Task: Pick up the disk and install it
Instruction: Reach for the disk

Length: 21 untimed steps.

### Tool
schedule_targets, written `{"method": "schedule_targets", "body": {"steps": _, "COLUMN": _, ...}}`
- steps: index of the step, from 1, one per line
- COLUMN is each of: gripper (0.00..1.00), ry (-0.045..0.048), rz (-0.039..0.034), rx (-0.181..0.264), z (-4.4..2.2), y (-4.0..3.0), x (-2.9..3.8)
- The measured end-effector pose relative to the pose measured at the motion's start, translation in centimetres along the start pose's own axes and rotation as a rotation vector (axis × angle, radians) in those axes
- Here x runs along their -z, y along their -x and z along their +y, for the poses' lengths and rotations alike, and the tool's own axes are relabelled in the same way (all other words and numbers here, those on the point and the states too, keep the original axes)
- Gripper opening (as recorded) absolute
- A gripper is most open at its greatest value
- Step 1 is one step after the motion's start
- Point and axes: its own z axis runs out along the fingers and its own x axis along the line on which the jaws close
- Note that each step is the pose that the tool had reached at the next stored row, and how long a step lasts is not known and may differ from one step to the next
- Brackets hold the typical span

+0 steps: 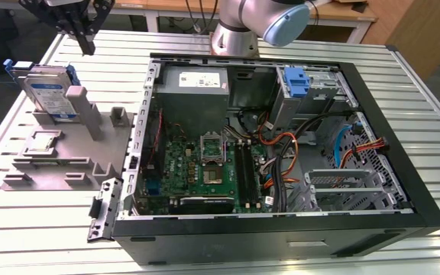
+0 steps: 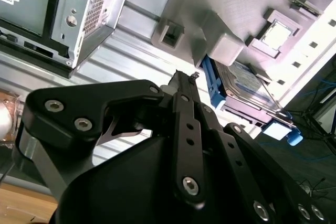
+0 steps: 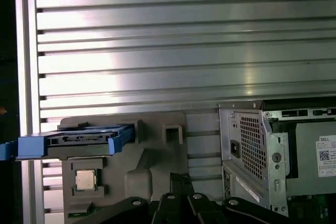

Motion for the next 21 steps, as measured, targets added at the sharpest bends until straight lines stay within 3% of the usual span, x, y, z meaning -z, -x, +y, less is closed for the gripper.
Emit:
{"method": "schedule_targets", "body": {"steps": 9, "gripper": 0.10, "ry": 0.0000, "rz": -0.0001, "rx": 0.000, "z": 1.05, "y": -0.88, "x": -0.14}}
{"method": "schedule_targets", "body": {"steps": 21, "gripper": 0.10, "ry": 0.0000, "rz": 0.0000, "rx": 0.000, "z": 2.32, "y": -2.76, "x": -0.29}}
